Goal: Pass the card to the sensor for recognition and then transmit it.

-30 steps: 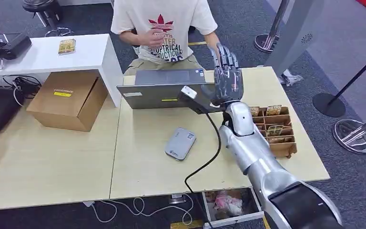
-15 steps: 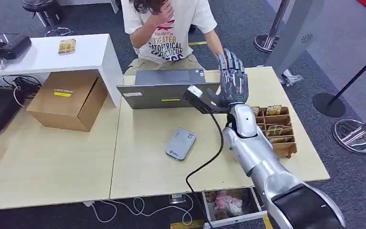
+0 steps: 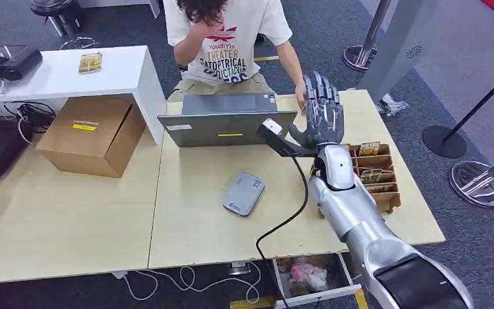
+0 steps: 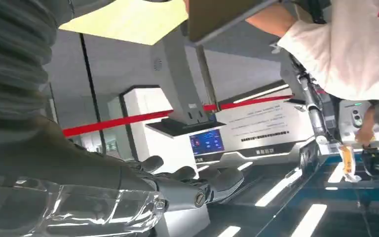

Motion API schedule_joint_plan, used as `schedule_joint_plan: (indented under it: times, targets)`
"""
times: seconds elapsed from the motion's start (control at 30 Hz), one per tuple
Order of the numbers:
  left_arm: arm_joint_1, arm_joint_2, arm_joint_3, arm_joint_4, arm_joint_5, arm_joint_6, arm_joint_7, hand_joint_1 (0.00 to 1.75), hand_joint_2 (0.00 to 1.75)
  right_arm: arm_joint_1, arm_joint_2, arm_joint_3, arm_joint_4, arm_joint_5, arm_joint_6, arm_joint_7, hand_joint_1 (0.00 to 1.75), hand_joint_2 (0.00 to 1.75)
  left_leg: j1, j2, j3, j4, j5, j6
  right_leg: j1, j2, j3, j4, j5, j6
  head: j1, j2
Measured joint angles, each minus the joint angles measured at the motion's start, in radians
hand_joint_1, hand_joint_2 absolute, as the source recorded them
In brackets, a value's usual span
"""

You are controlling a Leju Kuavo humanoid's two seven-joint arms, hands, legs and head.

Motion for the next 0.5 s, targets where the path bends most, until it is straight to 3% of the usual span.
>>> schedule_joint_plan:
  times: [0.5]
  targets:
    - [0.0,0.003,0.0,0.0,-0.013,-0.027,0.001,0.0,0.0,0.015,-0.046,0.0,-0.007,0.052,0.082,0.055,0.0,1.75,0.0,0.0,0.0,0.0,0.0,0.0,0.0,0.0,0.0,0.0,0.0,0.0,0.0,0.0]
